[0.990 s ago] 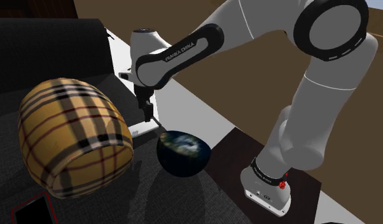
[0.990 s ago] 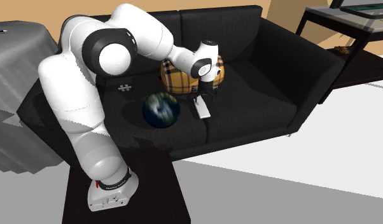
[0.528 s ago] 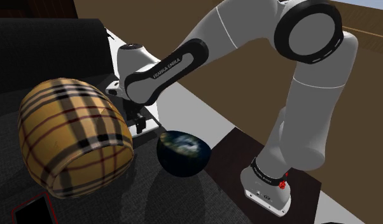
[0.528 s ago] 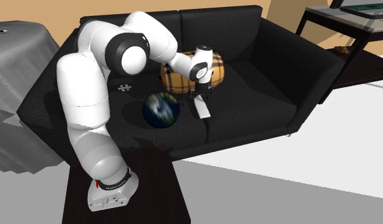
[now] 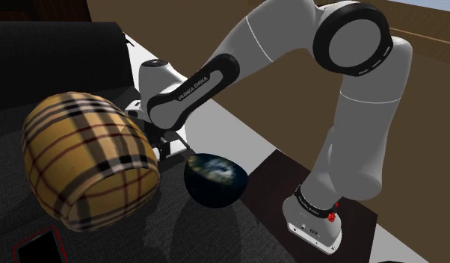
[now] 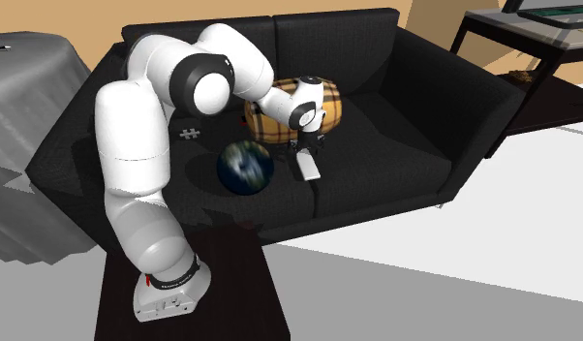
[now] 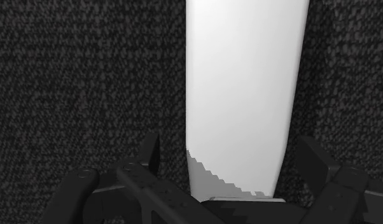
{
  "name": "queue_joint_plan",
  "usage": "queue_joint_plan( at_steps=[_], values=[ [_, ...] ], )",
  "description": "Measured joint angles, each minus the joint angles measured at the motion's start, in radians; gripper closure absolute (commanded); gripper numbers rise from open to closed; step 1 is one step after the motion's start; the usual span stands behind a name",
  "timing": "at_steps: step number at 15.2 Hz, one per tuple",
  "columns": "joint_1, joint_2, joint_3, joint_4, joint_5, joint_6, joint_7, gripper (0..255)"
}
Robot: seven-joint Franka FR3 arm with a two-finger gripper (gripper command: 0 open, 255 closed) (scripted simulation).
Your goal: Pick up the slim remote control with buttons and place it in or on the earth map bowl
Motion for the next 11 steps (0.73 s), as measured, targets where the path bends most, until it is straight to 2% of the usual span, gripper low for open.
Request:
queue_joint_plan(
  at_steps=[3, 4, 11],
  values=[
    [0.000, 0.004, -0.001, 0.004, 0.000, 0.002, -0.002, 0],
    [-0.001, 0.003, -0.001, 0.003, 0.000, 0.001, -0.003, 255],
    [-0.003, 0.001, -0.001, 0.000, 0.002, 0.006, -0.009, 255]
  ],
)
